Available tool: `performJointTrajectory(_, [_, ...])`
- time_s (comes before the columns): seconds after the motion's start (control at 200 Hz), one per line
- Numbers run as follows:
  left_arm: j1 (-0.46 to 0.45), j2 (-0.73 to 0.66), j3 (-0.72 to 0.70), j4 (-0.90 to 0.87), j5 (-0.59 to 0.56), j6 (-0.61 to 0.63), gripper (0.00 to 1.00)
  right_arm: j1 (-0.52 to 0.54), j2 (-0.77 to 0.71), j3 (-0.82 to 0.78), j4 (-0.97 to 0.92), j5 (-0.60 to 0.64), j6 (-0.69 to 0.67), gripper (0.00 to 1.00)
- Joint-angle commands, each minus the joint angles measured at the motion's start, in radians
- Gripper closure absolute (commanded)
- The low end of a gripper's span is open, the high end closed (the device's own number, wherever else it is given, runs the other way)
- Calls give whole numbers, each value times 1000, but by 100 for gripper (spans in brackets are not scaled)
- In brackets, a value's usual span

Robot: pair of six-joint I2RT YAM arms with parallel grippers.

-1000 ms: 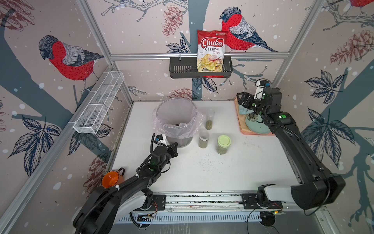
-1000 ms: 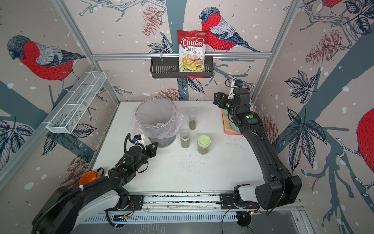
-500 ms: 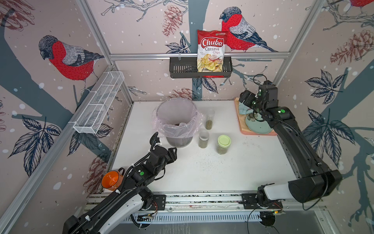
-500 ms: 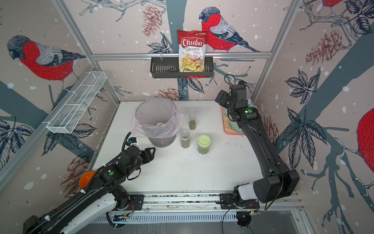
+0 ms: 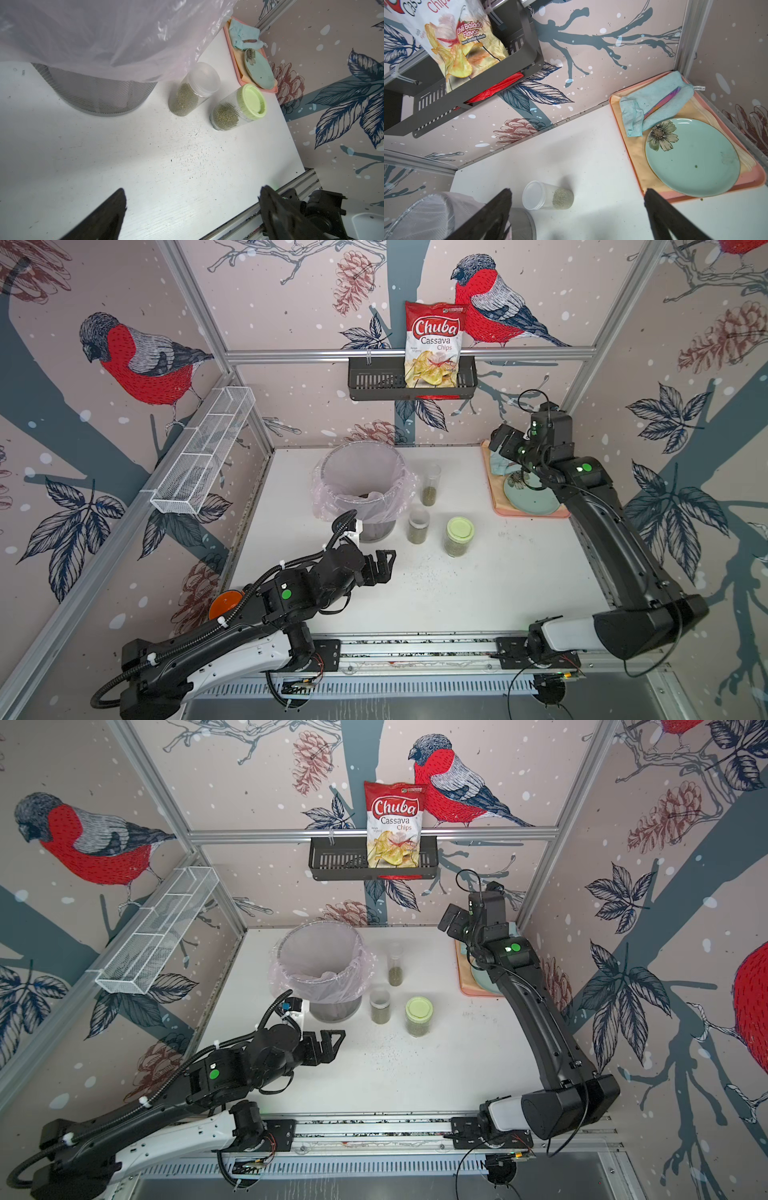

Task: Empty moldy mung beans from jars
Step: Pick up the jar from the center of the board.

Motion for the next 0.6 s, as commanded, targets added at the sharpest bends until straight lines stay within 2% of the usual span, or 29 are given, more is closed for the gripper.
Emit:
performJointTrajectory(0.0, [-6,-52,-18,133,-30,77,1,-31,-32,-6,79,-111,-20,0])
performJointTrajectory(0.07, [-5,-111,-37,153,-108,34,2,-56,-39,0,90,-182,-43,0])
performJointTrajectory(0.18, [-4,-162,-41,221,-75,165,2,-66,-94,-67,181,-235,-80,0])
performJointTrajectory(0.27, [-5,-109,7,209,-45,208,2,-71,-116,-92,252,-275,-87,0])
performJointTrajectory(0.34, [-10,-29,74,133,-59,219,2,-71,-94,-62,258,-302,-95,0])
performJointTrajectory(0.44, [-70,72,190,-2,-157,214,2,-64,21,82,132,-274,-108,0])
performJointTrajectory(0.595, [-221,161,340,-44,-336,292,2,-18,235,361,-142,-240,-159,0])
